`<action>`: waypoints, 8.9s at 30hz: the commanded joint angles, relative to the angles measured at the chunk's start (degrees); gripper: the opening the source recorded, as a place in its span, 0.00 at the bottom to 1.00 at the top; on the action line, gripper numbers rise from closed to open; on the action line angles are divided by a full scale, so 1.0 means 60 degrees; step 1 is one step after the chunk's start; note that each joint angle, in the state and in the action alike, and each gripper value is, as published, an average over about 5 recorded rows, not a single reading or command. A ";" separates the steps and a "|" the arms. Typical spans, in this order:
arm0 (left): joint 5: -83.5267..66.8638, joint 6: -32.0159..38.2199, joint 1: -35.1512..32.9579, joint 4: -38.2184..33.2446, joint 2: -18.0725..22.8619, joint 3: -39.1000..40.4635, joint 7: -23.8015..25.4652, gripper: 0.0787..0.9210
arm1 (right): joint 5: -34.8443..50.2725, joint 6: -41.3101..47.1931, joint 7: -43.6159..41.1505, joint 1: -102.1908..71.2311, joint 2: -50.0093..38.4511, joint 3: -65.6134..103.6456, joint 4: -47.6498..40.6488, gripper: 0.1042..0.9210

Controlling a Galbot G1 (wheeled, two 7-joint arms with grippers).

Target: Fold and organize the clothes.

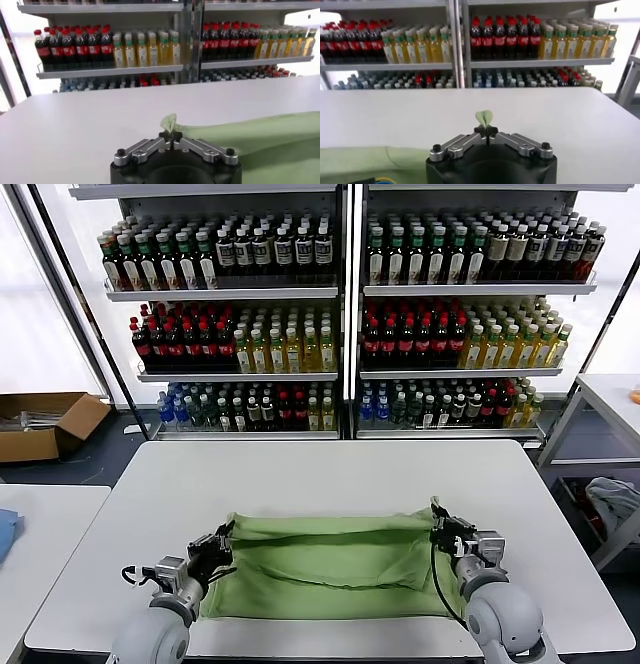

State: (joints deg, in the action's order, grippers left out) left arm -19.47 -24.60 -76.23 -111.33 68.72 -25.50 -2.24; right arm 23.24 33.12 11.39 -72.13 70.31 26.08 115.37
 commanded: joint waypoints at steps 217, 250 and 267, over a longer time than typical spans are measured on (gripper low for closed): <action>-0.0191 0.0159 -0.0795 -0.1242 0.0122 -0.2768 -0.0986 0.88 | -0.0507 -0.0925 0.0594 -0.1092 0.0336 -0.0519 0.1425 0.88; -0.2670 -0.0604 -0.0776 0.0645 0.0201 -0.2443 -0.0361 0.88 | -0.0502 -0.0962 0.0564 -0.1255 0.0313 -0.0495 0.1468 0.88; -0.2688 -0.0649 -0.0874 0.0652 0.0358 -0.2175 -0.0118 0.69 | -0.0487 -0.1029 0.0544 -0.1373 0.0276 -0.0410 0.1535 0.88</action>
State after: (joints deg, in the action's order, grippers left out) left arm -35.12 -28.26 -81.36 -108.01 70.79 -38.69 -3.22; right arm 20.29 27.06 14.67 -80.33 71.98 23.56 124.53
